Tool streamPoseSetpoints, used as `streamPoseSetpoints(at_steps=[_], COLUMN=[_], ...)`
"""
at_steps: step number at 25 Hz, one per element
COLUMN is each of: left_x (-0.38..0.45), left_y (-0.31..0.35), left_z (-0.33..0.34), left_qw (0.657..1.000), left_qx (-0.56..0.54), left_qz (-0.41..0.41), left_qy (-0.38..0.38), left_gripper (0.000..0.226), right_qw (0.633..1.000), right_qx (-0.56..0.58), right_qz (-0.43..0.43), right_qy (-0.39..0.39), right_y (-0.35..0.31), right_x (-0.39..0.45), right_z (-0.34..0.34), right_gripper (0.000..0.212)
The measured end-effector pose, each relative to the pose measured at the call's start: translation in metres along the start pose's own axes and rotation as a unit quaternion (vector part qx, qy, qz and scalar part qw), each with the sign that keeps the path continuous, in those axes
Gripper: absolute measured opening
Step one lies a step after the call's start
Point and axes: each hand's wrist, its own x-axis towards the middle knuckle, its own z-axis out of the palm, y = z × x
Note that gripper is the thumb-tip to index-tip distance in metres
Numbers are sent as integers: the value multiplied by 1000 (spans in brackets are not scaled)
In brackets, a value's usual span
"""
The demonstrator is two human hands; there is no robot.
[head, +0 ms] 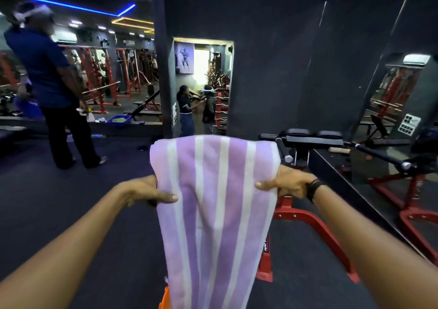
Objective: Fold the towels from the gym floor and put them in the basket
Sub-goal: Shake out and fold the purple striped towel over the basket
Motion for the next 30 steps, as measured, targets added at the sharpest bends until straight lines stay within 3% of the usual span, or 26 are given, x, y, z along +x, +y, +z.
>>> streamPoseSetpoints(at_steps=[4, 6, 8, 10, 12, 13, 16, 18, 21, 22, 23, 25, 27, 30], left_x=[7, 5, 5, 4, 3, 4, 2, 0, -4, -7, -12, -19, -13, -5], left_y=[1, 20, 33, 31, 22, 18, 15, 23, 46, 52, 57, 55, 41, 25], left_z=[20, 20, 9, 3, 1, 0, -6, -11, -23, -30, -34, -32, -31, -35], left_qw=[998, 993, 960, 975, 993, 995, 994, 994, 971, 955, 948, 979, 986, 938], left_qx=[39, -90, -233, -161, -59, -59, -97, -95, -165, -216, -243, -157, -112, -277], left_qz=[-27, 52, 146, 145, 91, 73, 38, 31, 86, 117, 135, 91, 66, 93], left_qy=[38, 51, 61, 51, 39, 36, 35, 44, 148, 167, 153, 94, 105, 189], left_gripper=[39, 37, 68, 77, 76, 77, 88, 79, 31, 26, 33, 55, 52, 43], right_qw=[999, 996, 979, 987, 995, 994, 990, 992, 975, 965, 966, 993, 998, 985], right_qx=[-12, 62, 175, 141, 95, 108, 134, 119, 197, 229, 220, 85, 21, 126], right_qz=[14, -37, -103, -77, -34, -27, -1, 15, -74, -113, -126, -81, -53, -73], right_qy=[44, 43, 24, 12, 17, 19, 46, 50, 70, 66, 43, -4, 12, 88], right_y=[3, -17, -32, -29, -14, -7, -3, -16, -46, -56, -61, -55, -39, -27], right_x=[5, 3, 2, 2, 4, 7, 5, 1, -1, -4, -6, -10, -4, 3], right_z=[21, 9, -5, -6, -3, -3, -10, -13, -32, -39, -41, -29, -16, -11], right_gripper=[8, 16, 40, 54, 71, 73, 39, 23, 28, 30, 31, 20, 3, 12])
